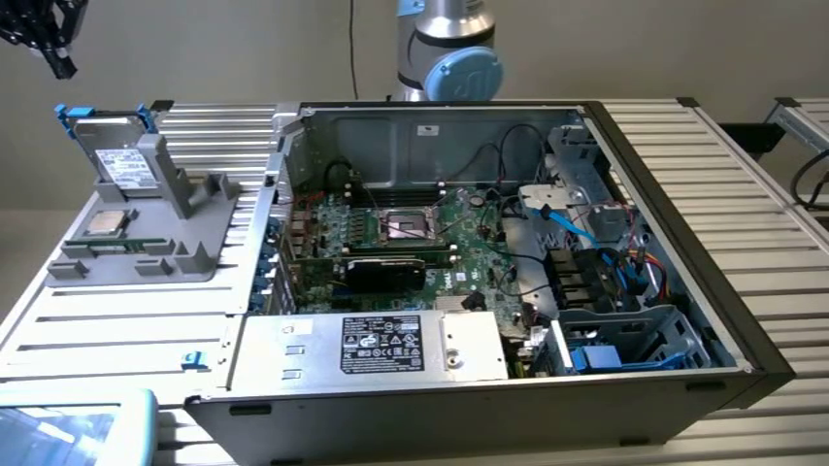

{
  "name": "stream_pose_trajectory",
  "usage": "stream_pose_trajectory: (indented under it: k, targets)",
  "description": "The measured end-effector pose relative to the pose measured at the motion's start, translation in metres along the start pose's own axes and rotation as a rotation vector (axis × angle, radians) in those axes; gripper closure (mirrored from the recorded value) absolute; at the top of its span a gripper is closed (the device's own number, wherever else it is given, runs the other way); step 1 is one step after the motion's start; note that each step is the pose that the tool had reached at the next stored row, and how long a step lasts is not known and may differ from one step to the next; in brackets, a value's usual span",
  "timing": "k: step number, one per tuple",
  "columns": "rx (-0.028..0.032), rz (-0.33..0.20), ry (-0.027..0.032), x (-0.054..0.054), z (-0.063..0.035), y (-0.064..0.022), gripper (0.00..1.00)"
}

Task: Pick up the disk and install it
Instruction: 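Reach for the disk, then pick up the disk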

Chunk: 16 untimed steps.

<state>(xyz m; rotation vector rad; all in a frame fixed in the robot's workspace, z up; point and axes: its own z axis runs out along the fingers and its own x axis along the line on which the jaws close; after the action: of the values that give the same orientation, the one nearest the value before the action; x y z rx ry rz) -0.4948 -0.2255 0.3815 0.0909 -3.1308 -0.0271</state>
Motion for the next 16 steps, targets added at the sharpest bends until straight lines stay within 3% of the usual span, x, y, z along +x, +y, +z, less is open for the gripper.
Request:
stream_pose_trajectory:
  k: [16]
  targets:
    - [0.0002, -0.014, 0.0011, 0.0, 0.0001, 0.0, 0.89]
